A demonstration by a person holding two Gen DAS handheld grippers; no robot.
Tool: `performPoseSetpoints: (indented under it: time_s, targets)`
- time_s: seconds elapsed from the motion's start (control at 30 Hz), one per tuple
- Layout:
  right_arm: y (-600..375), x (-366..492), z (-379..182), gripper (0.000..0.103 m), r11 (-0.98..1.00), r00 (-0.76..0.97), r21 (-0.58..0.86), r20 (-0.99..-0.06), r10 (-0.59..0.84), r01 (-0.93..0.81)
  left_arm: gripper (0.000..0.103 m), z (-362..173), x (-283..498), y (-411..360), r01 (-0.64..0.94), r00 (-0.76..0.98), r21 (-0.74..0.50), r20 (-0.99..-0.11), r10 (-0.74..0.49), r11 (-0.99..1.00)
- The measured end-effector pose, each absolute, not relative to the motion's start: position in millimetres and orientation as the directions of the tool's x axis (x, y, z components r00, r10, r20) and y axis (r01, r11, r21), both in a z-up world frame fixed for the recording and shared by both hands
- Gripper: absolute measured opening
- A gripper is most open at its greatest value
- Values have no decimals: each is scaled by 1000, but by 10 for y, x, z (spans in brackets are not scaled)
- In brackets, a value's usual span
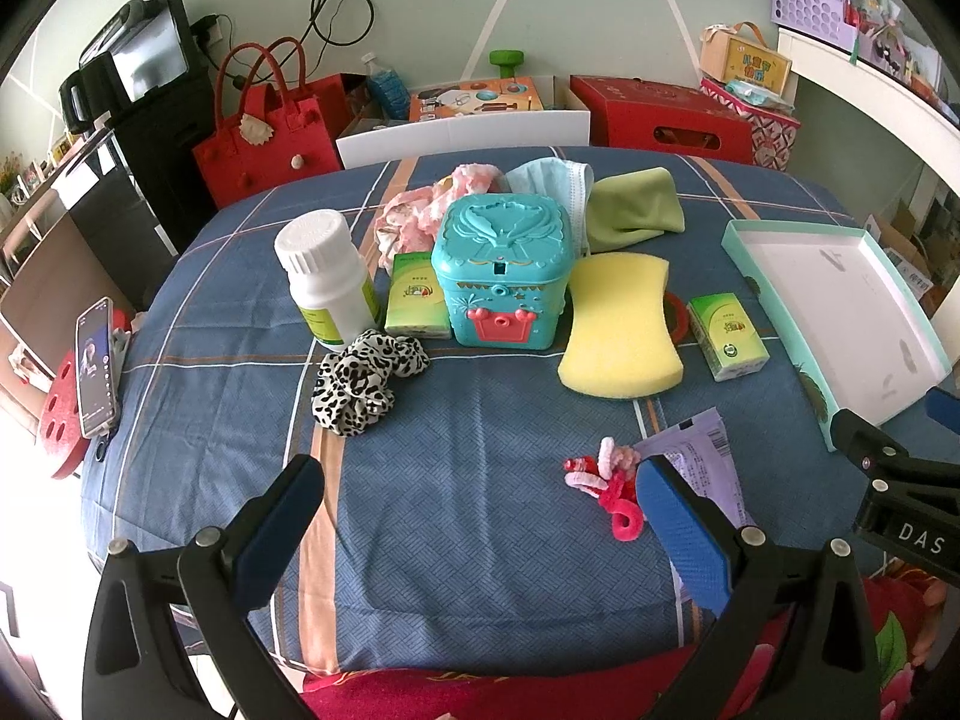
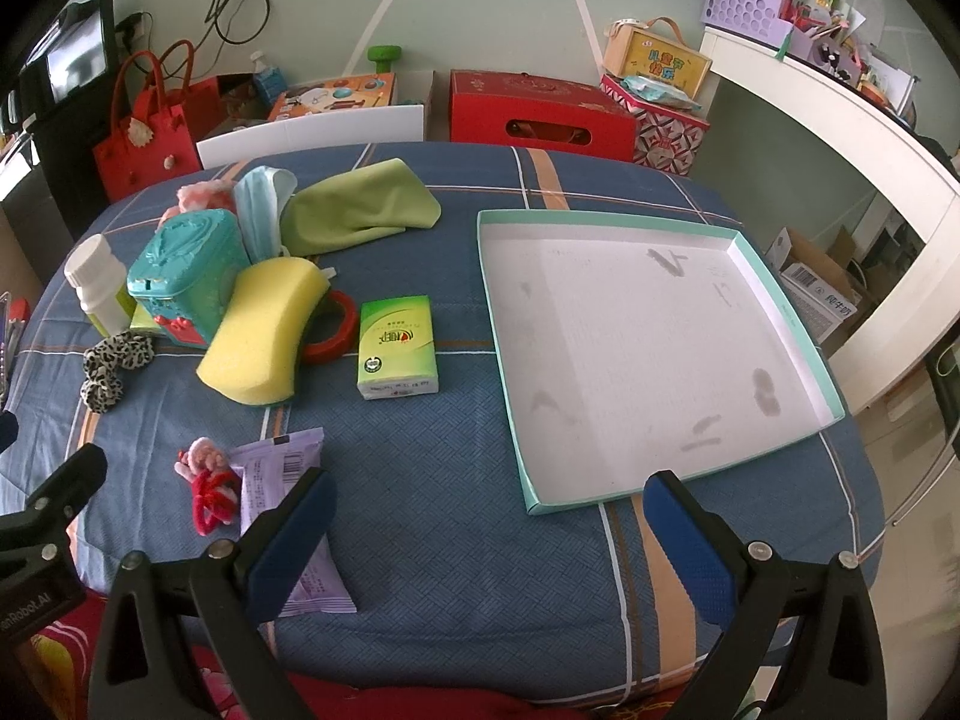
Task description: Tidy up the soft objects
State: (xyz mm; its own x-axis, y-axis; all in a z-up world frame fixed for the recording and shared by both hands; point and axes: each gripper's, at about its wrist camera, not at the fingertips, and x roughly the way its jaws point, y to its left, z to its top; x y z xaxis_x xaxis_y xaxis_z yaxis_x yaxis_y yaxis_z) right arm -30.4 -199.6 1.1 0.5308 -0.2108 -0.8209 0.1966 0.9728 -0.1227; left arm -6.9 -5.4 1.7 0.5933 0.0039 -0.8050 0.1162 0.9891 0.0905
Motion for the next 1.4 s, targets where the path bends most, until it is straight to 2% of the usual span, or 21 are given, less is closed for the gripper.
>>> performPoseSetpoints:
  time_s: [0.53, 0.73, 0.83, 0.97, 1.23, 1.3, 1.4]
  targets:
    - [-1946, -263, -33, 103, 980, 513, -115, -839, -183, 160, 103, -48, 15, 22, 96, 546, 39, -838, -20, 995]
    - [-1779, -51, -220, 103, 999, 418, 53, -907, 46, 3, 103, -205, 219, 44, 73, 438, 3, -898, -29, 997]
    - [-1749, 50, -321, 103, 996, 370, 93, -925, 91, -13, 103, -332, 358, 88, 49, 365, -40, -930, -55, 998]
    - [-1684, 183, -517, 103, 994, 275, 107, -955, 110, -24, 102, -473, 493, 106, 21, 294, -81, -952, -83, 997]
    - [-1488, 279, -725, 103, 994, 195, 85, -976, 98, -74, 101, -697, 632, 10, 0, 189, -164, -969, -161, 986]
    - [-1439, 283, -780, 103, 993, 174, 76, -981, 91, -87, 95, -745, 647, -45, 6, 173, -169, -971, -167, 986]
    - [-1365, 269, -874, 103, 992, 151, 68, -985, 84, -106, 92, -828, 661, -130, 13, 144, -179, -973, -179, 984]
